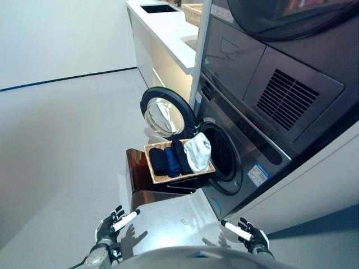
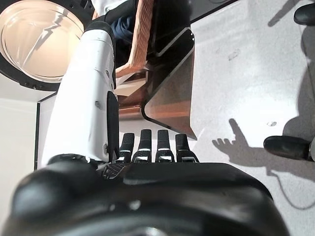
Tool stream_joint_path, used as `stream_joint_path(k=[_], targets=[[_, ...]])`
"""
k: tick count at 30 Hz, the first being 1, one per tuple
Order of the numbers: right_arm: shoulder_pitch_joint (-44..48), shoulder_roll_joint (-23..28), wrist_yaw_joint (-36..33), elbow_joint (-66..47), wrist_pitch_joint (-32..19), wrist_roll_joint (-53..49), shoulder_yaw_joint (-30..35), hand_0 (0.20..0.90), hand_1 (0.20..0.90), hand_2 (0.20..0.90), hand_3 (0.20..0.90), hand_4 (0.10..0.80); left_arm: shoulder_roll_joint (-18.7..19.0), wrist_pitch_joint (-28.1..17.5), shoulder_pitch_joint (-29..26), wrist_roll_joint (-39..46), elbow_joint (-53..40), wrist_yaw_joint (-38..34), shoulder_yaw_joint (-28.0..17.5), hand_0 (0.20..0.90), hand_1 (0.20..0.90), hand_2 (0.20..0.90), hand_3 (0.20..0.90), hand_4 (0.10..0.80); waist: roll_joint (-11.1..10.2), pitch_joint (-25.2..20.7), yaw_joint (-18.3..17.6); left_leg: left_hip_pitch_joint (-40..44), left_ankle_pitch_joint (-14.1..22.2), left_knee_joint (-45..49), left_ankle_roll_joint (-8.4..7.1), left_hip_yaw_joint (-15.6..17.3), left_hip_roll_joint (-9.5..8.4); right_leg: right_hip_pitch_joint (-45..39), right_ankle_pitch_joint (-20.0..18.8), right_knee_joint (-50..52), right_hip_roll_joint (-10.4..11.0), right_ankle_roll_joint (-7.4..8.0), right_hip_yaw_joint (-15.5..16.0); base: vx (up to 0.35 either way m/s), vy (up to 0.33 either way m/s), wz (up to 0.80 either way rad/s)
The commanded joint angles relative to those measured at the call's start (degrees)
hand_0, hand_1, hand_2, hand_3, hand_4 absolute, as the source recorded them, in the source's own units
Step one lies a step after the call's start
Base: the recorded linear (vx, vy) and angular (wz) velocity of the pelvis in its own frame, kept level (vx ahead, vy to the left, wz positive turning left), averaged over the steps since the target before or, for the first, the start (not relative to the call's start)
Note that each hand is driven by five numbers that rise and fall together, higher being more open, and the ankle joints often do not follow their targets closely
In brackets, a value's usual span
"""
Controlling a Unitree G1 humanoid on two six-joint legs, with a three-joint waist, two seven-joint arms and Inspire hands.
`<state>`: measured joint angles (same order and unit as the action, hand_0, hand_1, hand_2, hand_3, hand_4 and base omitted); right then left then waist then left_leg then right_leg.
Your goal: Pick up the clothes and place them into the washing machine
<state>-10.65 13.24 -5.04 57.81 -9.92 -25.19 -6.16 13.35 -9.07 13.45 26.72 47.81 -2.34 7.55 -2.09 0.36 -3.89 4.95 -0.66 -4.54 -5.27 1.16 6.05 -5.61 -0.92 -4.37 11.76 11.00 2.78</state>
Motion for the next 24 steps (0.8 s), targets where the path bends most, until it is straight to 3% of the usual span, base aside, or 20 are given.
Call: stream_joint_path(k=[1, 9, 11, 13, 15, 18, 20, 24], targets=[[4.9, 1.0, -0.7, -0.9, -2.6, -0.5, 2.9, 0.9, 0.9, 0.9, 0.9, 0.8, 1.8, -3.3, -3.8, 0.3, -2.9, 0.8, -2.1, 0.9, 0.9, 0.9, 0.9, 0.8, -0.9, 0.9, 0.6, -0.8, 3.5, 4.7, 1.88, -0.8, -2.95, 2.7, -2.4, 5.1, 1.1, -0.3, 1.7, 0.04, 0.053, -0.03], [5.6, 0.9, -0.9, 0.1, -2.6, -1.2, 3.8, 0.9, 0.9, 0.9, 0.9, 0.8, 1.9, -3.3, -4.4, 0.4, -2.7, 0.5, -2.6, 0.9, 0.9, 0.9, 0.9, 0.8, -1.4, 1.9, 0.7, -0.8, 6.2, 8.9, 3.59, -0.7, -4.74, 4.0, -2.2, 11.3, 2.4, 0.54, -0.3, 0.028, 0.068, -0.09], [5.9, 0.9, -1.3, 0.1, -2.5, -1.9, 4.7, 0.9, 0.9, 0.9, 0.9, 0.8, 1.7, -3.1, -4.5, 0.8, -2.7, 0.1, -3.1, 0.9, 0.9, 0.9, 0.9, 0.8, -1.7, 2.4, 0.6, 0.1, 7.0, 9.5, 4.83, -1.2, -6.29, 5.3, -5.4, 16.9, 3.9, 1.3, -1.3, 0.047, 0.161, 0.02], [5.9, 0.9, -1.3, -0.1, -2.5, -2.0, 4.8, 0.9, 0.9, 0.9, 0.9, 0.8, 1.8, -3.0, -4.6, 0.7, -2.4, 0.0, -3.3, 0.9, 0.9, 0.9, 0.9, 0.8, -1.8, 2.6, 0.7, 0.3, 7.1, 9.7, 5.11, -1.1, -6.68, 6.2, -6.8, 19.0, 4.2, 1.17, -1.7, 0.019, 0.126, 0.05], [5.7, 0.9, -1.4, -0.6, -2.5, -2.7, 5.1, 0.9, 0.9, 0.9, 0.9, 0.8, 2.2, -2.7, -4.7, -0.1, -3.3, -0.2, -3.5, 0.9, 0.9, 0.9, 0.9, 0.8, -1.4, 3.6, 0.6, 1.2, 7.2, 10.1, 6.71, -2.0, -8.25, 9.8, -13.8, 28.2, 5.3, 0.11, -3.8, 0.022, 0.268, 0.08], [5.7, 1.0, -1.5, -0.3, -2.5, -3.1, 5.1, 0.9, 0.9, 0.9, 0.9, 0.8, 2.6, -2.4, -4.8, -0.4, -3.7, -0.3, -3.5, 0.9, 0.9, 0.9, 0.9, 0.8, -0.8, 4.7, 0.5, 2.3, 7.5, 9.8, 7.83, -2.4, -8.89, 13.3, -16.5, 34.1, 5.2, -0.85, -5.3, 0.007, 0.172, 0.12], [5.4, 0.8, -1.7, -1.1, -2.6, -3.6, 5.3, 0.9, 0.9, 0.9, 0.9, 0.8, 3.2, -2.4, -4.7, 0.1, -4.5, -0.3, -3.9, 0.9, 0.9, 0.9, 0.9, 0.8, 0.5, 6.0, 0.2, 2.5, 7.3, 10.2, 8.1, -3.2, -8.12, 16.7, -14.7, 38.8, 4.5, -1.62, -4.1, 0.042, 0.161, 0.33], [5.0, 0.5, -1.5, -1.1, -2.7, -3.9, 5.9, 0.9, 0.9, 0.9, 0.9, 0.8, 3.5, -2.5, -5.4, 0.1, -3.8, -0.4, -3.7, 0.9, 0.9, 0.9, 0.9, 0.8, -0.1, 5.8, -0.6, 3.3, 8.4, 9.7, 6.91, -3.8, -8.18, 16.4, -11.1, 31.0, 5.3, -1.54, 0.4, 0.137, -0.041, 0.35]])
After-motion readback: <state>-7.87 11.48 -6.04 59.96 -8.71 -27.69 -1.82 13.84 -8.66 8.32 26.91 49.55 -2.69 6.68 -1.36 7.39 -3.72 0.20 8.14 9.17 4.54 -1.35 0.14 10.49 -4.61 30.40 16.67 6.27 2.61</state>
